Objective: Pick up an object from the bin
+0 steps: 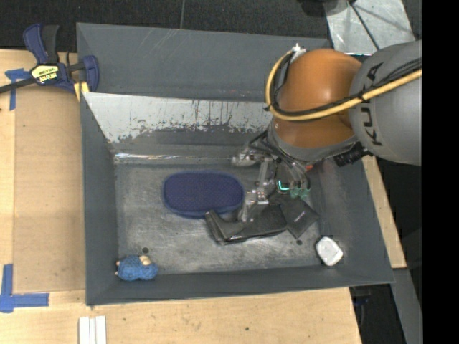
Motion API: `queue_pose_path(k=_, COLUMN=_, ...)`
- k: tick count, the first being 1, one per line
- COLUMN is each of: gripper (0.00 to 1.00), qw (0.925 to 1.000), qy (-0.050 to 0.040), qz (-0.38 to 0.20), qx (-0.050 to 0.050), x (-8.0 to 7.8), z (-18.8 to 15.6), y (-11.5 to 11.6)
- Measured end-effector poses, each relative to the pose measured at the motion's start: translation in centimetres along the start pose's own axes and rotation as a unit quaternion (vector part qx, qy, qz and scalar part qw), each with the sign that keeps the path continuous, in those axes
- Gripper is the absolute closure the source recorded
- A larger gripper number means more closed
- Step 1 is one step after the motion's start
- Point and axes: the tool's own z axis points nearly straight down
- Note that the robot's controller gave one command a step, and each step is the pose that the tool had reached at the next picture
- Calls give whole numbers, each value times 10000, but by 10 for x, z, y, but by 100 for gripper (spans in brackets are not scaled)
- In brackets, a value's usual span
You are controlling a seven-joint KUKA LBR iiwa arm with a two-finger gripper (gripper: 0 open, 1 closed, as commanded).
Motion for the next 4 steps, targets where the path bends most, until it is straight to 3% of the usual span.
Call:
queue_pose_path(k=1, gripper=0, qw=10000, qy=-65, qz=-63, qx=-3, x=-41, z=101, y=57)
queue_pose_path(k=2, gripper=0, qw=10000, qy=-58, qz=75, qx=-5, x=-39, z=82, y=53)
queue_pose_path(k=3, gripper=0, qw=9859, qy=-54, qz=1675, qx=-13, x=-41, z=70, y=60)
queue_pose_path(k=4, gripper=0, qw=9772, qy=-32, qz=2123, qx=-4, x=-43, z=107, y=68)
